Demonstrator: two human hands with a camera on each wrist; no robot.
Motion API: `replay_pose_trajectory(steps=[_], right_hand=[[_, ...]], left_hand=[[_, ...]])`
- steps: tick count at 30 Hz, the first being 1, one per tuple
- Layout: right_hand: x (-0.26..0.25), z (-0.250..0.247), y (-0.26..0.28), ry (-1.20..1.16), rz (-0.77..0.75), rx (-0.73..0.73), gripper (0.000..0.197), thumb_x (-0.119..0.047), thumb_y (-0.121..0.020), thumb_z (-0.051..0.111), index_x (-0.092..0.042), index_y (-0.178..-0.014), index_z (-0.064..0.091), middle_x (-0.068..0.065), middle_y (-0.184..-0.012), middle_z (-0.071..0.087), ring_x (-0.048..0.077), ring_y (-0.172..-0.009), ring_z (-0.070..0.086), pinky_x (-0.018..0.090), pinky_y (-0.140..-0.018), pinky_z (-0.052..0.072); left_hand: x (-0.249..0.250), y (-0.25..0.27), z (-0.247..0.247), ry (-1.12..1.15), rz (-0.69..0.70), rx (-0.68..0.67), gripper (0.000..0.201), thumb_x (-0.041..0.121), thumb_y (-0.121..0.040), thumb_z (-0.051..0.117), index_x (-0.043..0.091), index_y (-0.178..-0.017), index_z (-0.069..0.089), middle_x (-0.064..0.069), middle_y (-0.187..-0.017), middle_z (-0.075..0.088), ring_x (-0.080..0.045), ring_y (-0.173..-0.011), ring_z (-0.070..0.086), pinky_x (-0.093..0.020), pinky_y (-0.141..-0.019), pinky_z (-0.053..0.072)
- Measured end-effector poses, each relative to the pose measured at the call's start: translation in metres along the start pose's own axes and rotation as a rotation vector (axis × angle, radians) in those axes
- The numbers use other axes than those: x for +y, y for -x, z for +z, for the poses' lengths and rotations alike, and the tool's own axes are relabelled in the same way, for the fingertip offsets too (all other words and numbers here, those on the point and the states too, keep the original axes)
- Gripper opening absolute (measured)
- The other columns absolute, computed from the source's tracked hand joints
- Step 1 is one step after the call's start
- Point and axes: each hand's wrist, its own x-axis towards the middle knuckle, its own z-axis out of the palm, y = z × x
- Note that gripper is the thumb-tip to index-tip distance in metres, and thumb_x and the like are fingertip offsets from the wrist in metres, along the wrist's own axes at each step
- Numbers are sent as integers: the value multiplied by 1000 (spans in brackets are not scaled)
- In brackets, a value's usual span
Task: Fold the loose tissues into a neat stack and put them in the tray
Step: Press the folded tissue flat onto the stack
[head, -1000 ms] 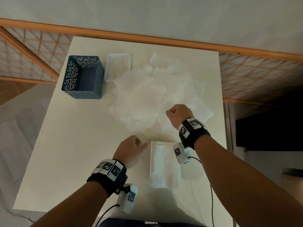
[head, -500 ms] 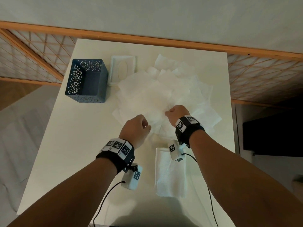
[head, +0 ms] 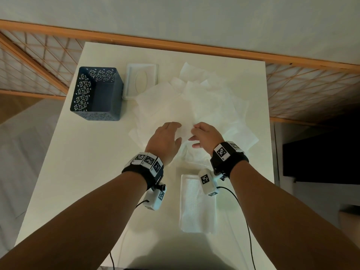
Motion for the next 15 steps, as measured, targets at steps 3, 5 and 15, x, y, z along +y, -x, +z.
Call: replay_pose_trajectory(steps=[3, 5, 15], right_hand=[[-2, 2, 3, -63, 6, -7, 11, -17, -103, 55, -18, -106, 65, 2, -106, 65, 20, -96, 73, 42, -83, 63], [-3, 3, 4, -73, 13, -8, 11, -17, -104, 54, -18, -107, 65, 1, -106, 65, 20, -96, 73, 40, -82, 63], [-6, 0, 15, -64, 27, 56, 11, -25, -103, 57, -18, -106, 65, 2, -110, 68, 23, -105, 72, 41, -84, 63]], left_hand=[[-2, -4, 0, -27, 14, 42, 30, 23, -105, 56, 19, -134, 62, 1, -134, 62, -23, -114, 61, -29, -86, 45], [-4, -6, -1, -40, 29, 83, 19, 22, -105, 55, 17, -120, 67, 0, -119, 65, -24, -97, 64, -30, -76, 45], [3, 2, -15, 135, 11, 87, 3, 26, -97, 57, 23, -99, 58, 7, -114, 64, -18, -99, 62, -41, -88, 53]])
